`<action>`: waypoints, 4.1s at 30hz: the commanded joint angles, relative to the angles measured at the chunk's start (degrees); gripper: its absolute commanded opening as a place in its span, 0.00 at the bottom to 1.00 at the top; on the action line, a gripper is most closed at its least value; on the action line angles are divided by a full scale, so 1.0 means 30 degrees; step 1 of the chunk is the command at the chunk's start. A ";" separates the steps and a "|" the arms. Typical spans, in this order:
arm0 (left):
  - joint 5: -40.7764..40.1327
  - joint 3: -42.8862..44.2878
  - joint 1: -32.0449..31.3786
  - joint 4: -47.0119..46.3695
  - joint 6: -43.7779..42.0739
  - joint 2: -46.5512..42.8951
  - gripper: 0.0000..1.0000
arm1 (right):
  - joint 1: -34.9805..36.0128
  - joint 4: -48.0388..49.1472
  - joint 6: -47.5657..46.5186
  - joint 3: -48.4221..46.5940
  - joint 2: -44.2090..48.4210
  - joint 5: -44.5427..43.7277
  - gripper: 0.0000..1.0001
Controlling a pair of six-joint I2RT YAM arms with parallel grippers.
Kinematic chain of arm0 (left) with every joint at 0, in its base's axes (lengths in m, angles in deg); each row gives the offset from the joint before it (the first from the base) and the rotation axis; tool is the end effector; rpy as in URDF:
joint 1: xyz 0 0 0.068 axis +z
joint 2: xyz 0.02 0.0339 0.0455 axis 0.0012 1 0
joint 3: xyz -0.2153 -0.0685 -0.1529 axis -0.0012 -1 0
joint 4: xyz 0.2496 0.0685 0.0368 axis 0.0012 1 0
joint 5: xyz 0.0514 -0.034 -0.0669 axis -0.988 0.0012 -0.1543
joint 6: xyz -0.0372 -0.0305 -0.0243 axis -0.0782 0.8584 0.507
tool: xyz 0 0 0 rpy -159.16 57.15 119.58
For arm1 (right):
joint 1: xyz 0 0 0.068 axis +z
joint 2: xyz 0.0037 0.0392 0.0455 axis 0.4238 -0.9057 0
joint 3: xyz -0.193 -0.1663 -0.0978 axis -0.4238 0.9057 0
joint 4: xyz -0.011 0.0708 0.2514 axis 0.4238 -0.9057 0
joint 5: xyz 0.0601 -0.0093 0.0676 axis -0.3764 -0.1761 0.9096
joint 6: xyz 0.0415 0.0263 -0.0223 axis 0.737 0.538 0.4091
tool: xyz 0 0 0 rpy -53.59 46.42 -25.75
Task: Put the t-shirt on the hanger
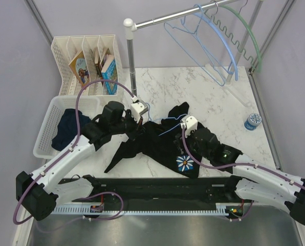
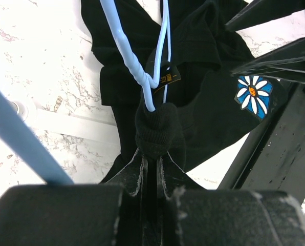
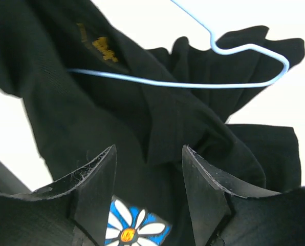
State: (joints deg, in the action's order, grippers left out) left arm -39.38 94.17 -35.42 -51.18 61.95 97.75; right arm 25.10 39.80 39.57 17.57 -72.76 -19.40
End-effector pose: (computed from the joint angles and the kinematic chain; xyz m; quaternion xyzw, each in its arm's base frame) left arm 0.1872 -0.1482 0.3092 0.3751 0.7869 -0.2691 0.4096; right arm 0.1346 0.1524 0.2495 -0.2730 0.8010 0.1910 0.4975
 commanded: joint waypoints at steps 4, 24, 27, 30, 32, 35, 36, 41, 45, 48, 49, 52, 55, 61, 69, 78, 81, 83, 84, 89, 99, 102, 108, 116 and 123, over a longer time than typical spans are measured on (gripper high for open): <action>0.0068 0.0823 0.0051 -0.1308 0.0721 -0.0545 0.02 | 0.0473 0.3614 0.0289 -0.0281 -0.2588 -0.3977 0.58; 0.0653 0.0266 0.0459 -0.0549 0.0544 -0.2126 0.02 | -0.1399 0.3442 -0.2643 0.0920 -0.2829 -0.4133 0.11; 0.1150 0.0208 0.0811 -0.0167 0.0690 -0.2507 0.02 | -0.2600 0.3002 -0.2732 0.0688 -0.2592 -0.3313 0.00; 0.2029 -0.0229 0.0959 -0.0136 0.0809 -0.3239 0.02 | -0.4240 0.2504 -0.2643 0.0219 -0.2679 -0.1994 0.00; 0.2703 -0.0494 0.0988 0.0010 0.0052 -0.3562 0.02 | -0.5383 0.2474 -0.2731 0.0043 -0.2650 -0.1087 0.00; 0.3580 -0.1167 0.0959 0.0302 -0.2196 -0.4469 0.02 | -0.6352 0.1714 -0.2673 -0.0251 -0.2591 0.0526 0.00; 0.3699 -0.1459 0.0959 0.0448 -0.2818 -0.4906 0.02 | -0.6556 0.1654 -0.2673 -0.0396 -0.2591 0.1051 0.00; 0.3205 -0.1785 0.0930 0.1851 -0.6624 -0.5058 0.02 | -0.7670 0.1274 -0.2672 -0.0953 -0.2650 0.2869 0.00; 0.1832 -0.1784 0.0901 0.2412 -0.8212 -0.4765 0.02 | -0.8140 0.0337 -0.3052 -0.1655 -0.2445 0.3629 0.00; 0.0485 -0.1522 0.0901 0.2880 -0.9472 -0.4004 0.02 | -0.8170 -0.0483 -0.3461 -0.2182 -0.2270 0.3927 0.00; 0.0304 -0.1463 0.0901 0.2881 -0.9765 -0.3857 0.02 | -0.8199 -0.0688 -0.3609 -0.2330 -0.2153 0.4131 0.00; -0.0282 -0.0908 0.0725 0.2969 -1.0617 -0.3155 0.02 | -0.8199 -0.1418 -0.3814 -0.3061 -0.1743 0.5300 0.00; -0.0638 0.0117 0.0286 0.3144 -1.0413 -0.2246 0.02 | -0.8199 -0.2443 -0.3932 -0.4057 -0.1421 0.7027 0.00; 0.1032 0.2344 -0.1498 0.3145 -0.8894 -0.0840 0.02 | -0.6240 -0.3502 -0.2673 -0.6720 -0.1856 0.9815 0.00; 0.1326 0.3489 -0.2528 0.2326 -0.7954 -0.0952 0.02 | -0.4302 -0.4991 -0.4865 -0.7868 -0.1042 1.1076 0.00; 0.1269 0.2845 -0.2527 0.1505 -0.7279 -0.2186 0.02 | -0.4302 -0.7252 -0.8910 -0.7575 0.2064 1.2599 0.10; 0.1357 0.2757 -0.2527 0.1008 -0.7162 -0.2391 0.02 | -0.4302 -0.8099 -0.9875 -0.8013 0.1777 1.3094 0.19; 0.1065 0.2816 -0.2527 0.0686 -0.6869 -0.2624 0.02 | -0.4273 -0.9354 -1.0812 -0.8891 0.1511 1.3972 0.30; 0.1035 0.2699 -0.2527 -0.0070 -0.6462 -0.2887 0.02 | -0.4302 -0.9536 -1.1281 -0.9126 0.1423 1.4295 0.41; 0.1973 0.0941 -0.2586 -0.2010 -0.6310 -0.4557 0.02 | -0.4273 -1.0124 -1.1695 -1.0883 0.1392 1.2487 0.71; 0.3143 0.0734 -0.2557 -0.3007 -0.7512 -0.4238 0.02 | -0.4302 -1.3253 -1.4153 -1.6705 -0.2440 1.2684 0.71; 0.3057 0.1028 -0.2557 -0.2949 -0.7425 -0.4062 0.02 | -0.4302 -1.5042 -1.5180 -1.8324 -0.4082 1.3886 0.68; 0.3232 0.1467 -0.2557 -0.2568 -0.7512 -0.3857 0.02 | -0.3632 -1.6363 -1.6001 -1.9323 -0.5607 1.4505 0.68; 0.3495 0.1907 -0.2586 -0.2040 -0.7717 -0.3505 0.02 | -0.2284 -1.6159 -1.6033 -1.9587 -0.6809 1.3861 0.45; 0.3554 0.2054 -0.2586 -0.2011 -0.7688 -0.3328 0.02 | -0.1431 -1.5809 -1.5741 -1.9528 -0.7425 1.2982 0.08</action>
State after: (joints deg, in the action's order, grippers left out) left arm -30.38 97.08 -42.83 -53.26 40.27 88.07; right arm 20.07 -8.18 -7.92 -39.11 -94.20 20.47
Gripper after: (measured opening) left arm 0.067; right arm 0.244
